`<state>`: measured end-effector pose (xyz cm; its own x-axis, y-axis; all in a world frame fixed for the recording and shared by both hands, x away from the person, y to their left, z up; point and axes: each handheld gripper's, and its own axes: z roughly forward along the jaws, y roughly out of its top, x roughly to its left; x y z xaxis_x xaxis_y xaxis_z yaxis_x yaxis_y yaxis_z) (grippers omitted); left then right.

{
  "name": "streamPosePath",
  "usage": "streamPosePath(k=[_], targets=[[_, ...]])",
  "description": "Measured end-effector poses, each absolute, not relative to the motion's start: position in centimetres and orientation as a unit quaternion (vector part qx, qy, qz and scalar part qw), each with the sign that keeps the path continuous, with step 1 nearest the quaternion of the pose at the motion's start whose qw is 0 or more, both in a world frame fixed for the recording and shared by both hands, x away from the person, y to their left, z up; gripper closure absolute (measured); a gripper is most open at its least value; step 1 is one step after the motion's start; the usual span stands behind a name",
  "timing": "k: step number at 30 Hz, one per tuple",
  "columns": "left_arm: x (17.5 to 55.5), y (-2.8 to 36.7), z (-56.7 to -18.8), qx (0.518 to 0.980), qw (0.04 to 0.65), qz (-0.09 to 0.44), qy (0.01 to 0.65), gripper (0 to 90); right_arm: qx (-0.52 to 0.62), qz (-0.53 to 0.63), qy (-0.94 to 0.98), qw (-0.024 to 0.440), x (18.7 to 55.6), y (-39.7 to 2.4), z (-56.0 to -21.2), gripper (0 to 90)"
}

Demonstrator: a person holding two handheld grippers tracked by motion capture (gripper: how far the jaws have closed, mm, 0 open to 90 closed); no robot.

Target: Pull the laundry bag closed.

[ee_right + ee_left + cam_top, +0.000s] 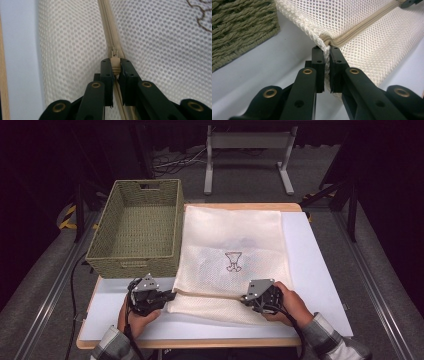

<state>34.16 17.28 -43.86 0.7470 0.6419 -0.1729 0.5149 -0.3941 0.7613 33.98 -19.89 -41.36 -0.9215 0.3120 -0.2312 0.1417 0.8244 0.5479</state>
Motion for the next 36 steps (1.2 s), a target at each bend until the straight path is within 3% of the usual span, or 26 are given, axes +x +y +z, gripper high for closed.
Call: streamPosePath(k=[36], targets=[[33.9,17.3,-44.1,0.842,0.414,0.081,0.336,84.7,0.180,0.277,0.931,0.157,32.9,-27.6,-41.2,82.0]])
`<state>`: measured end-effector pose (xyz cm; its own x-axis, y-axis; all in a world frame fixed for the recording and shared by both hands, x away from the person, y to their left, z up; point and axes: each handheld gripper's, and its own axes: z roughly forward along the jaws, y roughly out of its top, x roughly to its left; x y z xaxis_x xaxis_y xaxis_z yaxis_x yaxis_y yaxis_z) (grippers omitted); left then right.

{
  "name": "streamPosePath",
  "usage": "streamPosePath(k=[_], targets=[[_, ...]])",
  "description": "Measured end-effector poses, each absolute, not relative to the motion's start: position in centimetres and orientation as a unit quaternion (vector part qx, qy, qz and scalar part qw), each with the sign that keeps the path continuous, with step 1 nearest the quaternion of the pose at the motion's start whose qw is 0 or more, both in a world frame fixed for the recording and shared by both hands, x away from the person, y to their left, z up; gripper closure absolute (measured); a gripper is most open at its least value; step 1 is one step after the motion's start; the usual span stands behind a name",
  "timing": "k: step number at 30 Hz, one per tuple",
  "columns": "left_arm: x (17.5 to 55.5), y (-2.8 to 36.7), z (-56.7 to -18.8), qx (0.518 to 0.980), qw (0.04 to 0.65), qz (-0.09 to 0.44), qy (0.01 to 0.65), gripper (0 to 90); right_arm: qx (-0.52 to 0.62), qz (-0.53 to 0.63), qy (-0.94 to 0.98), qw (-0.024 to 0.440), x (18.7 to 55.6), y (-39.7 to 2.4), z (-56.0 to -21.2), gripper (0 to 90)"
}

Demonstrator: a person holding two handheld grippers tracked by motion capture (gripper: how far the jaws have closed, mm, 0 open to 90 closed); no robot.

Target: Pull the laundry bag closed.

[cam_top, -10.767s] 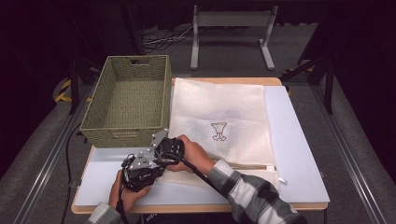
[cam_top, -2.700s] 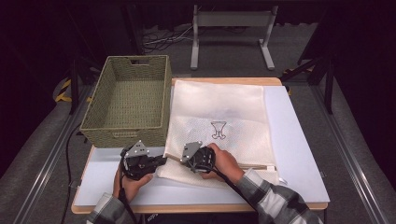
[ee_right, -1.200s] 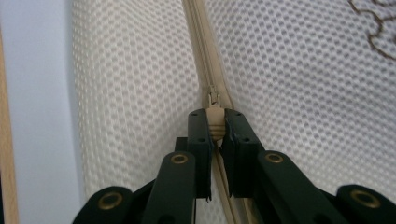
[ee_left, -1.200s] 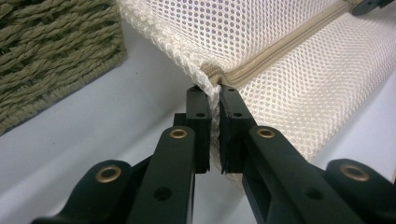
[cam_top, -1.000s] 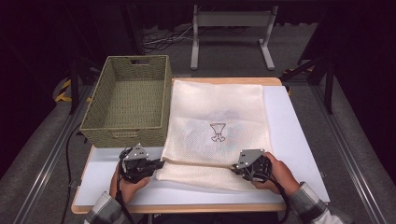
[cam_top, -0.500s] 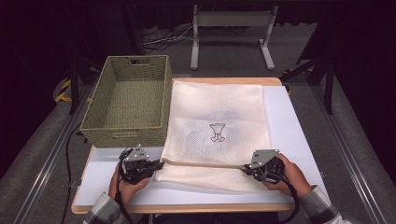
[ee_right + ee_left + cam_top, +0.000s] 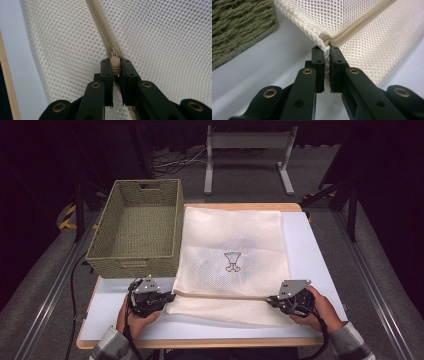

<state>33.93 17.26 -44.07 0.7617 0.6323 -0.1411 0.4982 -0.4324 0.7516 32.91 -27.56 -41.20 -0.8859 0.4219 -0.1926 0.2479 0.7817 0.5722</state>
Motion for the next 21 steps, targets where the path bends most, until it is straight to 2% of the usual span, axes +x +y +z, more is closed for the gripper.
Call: streamPosePath(k=[21], targets=[[34.0,17.4,-44.1,0.844,0.411,0.085,0.334,84.8,0.208,0.275,0.924,0.163,32.7,-30.5,-41.2,82.0]])
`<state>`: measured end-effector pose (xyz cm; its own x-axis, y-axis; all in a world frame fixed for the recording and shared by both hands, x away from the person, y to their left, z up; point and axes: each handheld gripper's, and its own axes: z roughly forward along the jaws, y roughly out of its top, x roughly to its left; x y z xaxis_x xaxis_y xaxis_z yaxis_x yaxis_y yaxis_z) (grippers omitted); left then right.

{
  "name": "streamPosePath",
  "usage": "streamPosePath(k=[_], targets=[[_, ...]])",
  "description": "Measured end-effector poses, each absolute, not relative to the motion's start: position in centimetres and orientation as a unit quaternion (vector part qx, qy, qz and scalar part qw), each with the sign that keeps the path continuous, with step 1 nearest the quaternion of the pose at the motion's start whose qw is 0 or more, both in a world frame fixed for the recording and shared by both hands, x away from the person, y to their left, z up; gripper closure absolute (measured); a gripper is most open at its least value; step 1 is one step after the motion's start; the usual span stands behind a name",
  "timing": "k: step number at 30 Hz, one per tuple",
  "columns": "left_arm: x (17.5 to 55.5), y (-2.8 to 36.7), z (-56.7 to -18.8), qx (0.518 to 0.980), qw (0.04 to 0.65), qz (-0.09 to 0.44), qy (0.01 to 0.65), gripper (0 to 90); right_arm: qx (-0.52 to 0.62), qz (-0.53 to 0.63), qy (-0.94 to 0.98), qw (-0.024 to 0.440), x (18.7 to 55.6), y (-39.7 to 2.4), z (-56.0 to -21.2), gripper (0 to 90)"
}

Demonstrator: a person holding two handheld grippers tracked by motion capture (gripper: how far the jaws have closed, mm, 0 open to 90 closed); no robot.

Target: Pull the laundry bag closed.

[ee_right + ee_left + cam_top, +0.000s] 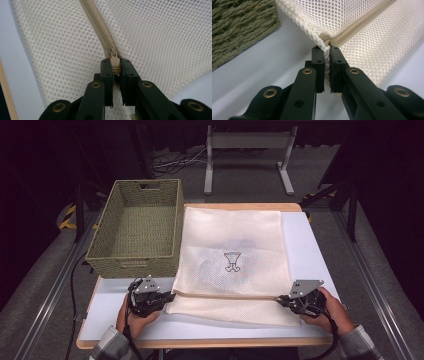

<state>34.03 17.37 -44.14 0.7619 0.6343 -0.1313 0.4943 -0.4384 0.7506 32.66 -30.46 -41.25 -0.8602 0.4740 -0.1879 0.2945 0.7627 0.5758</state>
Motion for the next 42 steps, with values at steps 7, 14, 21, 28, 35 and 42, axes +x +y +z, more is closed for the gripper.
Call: streamPosePath(k=[7,14,21,28,35,42], targets=[[34.0,17.4,-44.1,0.843,0.410,0.085,0.337,84.8,0.216,0.265,0.925,0.168,32.5,-31.0,-41.2,82.0],[34.0,17.4,-44.2,0.843,0.410,0.084,0.339,84.7,0.225,0.270,0.921,0.166,32.3,-32.1,-41.1,82.0],[34.1,17.4,-44.2,0.843,0.410,0.082,0.340,84.8,0.234,0.271,0.919,0.165,32.2,-33.0,-41.2,82.0],[34.1,17.5,-44.2,0.844,0.409,0.080,0.339,84.8,0.239,0.270,0.919,0.162,32.0,-33.5,-41.3,82.0],[34.1,17.6,-44.2,0.845,0.409,0.083,0.336,84.7,0.241,0.269,0.918,0.163,32.1,-33.5,-41.4,82.0],[33.8,17.2,-44.2,0.850,0.404,0.099,0.323,84.4,0.241,0.267,0.918,0.166,32.2,-33.6,-41.4,81.9]])
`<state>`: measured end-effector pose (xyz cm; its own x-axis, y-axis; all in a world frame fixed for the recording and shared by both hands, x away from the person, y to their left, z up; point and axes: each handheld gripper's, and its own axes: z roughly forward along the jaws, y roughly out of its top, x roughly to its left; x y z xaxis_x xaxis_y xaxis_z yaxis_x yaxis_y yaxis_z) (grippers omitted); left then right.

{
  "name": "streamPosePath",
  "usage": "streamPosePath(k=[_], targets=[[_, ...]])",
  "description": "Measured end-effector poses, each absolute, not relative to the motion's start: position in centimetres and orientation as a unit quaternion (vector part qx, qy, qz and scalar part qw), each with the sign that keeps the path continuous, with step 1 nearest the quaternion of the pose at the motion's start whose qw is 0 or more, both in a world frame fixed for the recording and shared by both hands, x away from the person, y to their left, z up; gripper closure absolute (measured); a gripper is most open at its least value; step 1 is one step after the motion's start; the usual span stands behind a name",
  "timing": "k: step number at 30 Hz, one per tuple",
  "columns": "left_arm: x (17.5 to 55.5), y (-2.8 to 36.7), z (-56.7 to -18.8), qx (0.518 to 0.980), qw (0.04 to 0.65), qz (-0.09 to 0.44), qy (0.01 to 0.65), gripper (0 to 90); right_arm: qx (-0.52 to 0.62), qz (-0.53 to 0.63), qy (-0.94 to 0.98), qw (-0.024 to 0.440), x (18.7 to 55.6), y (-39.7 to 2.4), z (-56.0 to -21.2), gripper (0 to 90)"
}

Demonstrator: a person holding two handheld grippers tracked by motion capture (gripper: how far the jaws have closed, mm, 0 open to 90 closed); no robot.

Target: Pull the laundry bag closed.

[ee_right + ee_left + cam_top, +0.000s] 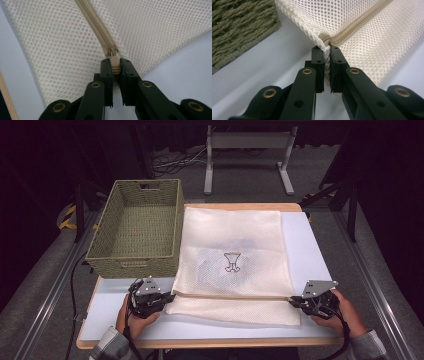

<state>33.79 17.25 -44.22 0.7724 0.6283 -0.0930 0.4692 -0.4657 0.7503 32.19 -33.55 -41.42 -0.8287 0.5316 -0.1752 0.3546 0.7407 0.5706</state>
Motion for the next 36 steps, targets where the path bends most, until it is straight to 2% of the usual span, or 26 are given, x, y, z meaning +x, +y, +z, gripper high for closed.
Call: streamPosePath(k=[36], targets=[[32.81,16.87,-44.48,0.859,0.401,0.098,0.303,78.1,0.274,0.292,0.899,0.175,32.43,-34.08,-41.20,80.6]])
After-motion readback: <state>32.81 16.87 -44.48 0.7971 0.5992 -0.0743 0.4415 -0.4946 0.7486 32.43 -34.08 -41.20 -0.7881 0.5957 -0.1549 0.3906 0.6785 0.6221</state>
